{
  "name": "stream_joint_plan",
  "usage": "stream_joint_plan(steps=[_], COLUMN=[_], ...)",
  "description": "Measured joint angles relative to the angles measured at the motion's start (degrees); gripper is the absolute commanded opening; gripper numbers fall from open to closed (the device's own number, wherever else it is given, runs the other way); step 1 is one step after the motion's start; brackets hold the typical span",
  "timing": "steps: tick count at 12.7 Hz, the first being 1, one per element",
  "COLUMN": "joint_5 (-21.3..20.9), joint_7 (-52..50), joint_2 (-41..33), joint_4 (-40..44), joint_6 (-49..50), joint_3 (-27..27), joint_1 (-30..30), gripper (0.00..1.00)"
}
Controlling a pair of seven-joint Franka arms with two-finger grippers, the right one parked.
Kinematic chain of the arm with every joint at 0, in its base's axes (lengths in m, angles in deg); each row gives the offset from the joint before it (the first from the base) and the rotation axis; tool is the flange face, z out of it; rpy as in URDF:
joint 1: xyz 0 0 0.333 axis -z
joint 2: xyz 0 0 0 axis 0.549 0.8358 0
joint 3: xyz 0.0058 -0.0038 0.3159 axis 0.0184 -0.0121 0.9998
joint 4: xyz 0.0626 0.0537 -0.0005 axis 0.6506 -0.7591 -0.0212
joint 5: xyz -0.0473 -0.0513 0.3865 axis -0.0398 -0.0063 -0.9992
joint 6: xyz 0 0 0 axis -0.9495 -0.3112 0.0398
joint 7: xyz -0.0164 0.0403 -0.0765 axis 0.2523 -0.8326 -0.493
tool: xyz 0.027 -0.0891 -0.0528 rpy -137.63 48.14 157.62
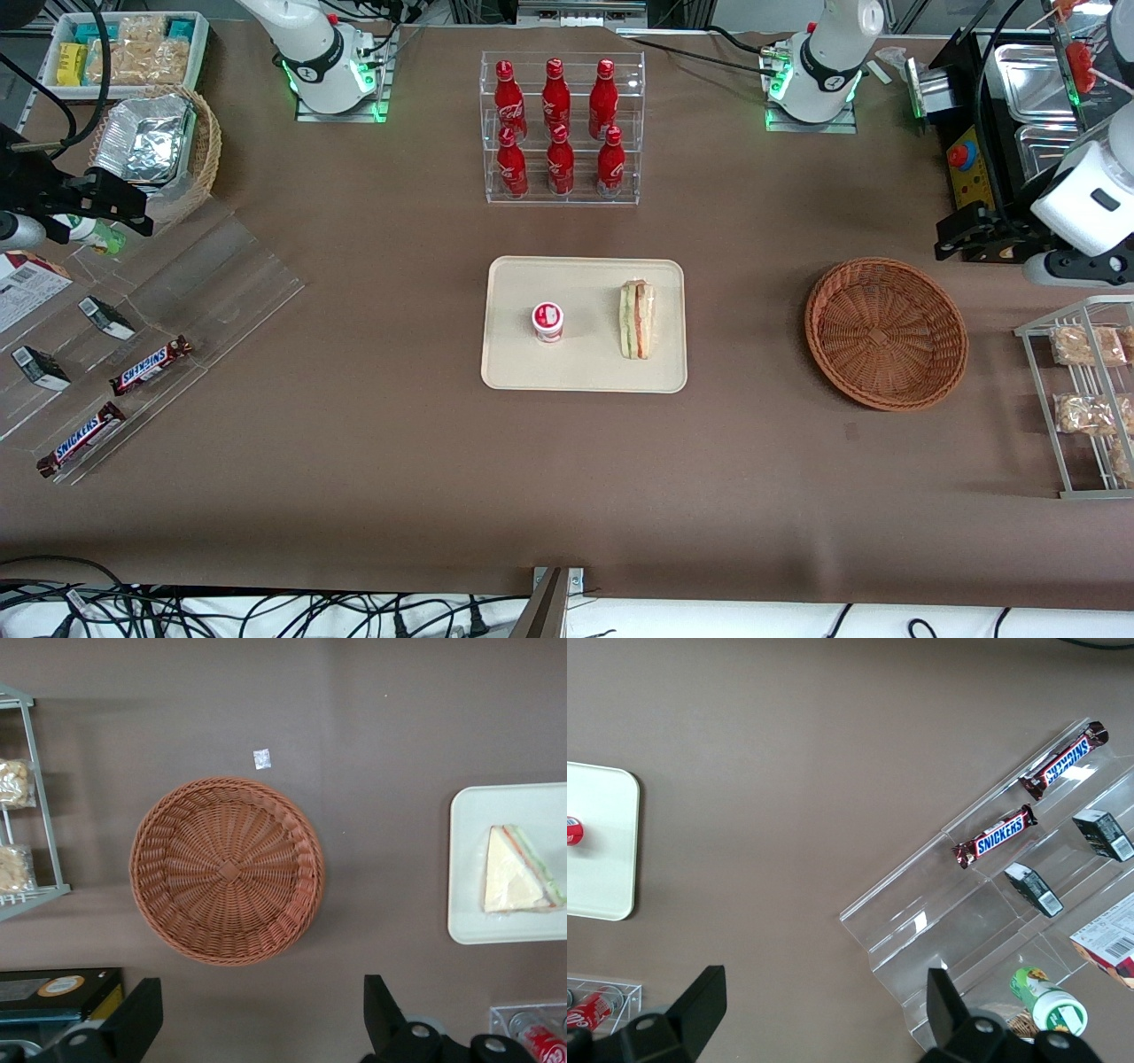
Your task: Place sandwich from basket to tray
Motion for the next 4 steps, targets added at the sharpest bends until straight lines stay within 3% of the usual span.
stream_joint_plan(steps=[4], joint_5=[0.00], joint_7=[6.95], joint_2=[-0.95], joint_4=[-0.81], joint_6=[0.19], joint_3=[4.39], joint_1=[3.10], gripper=[1.00])
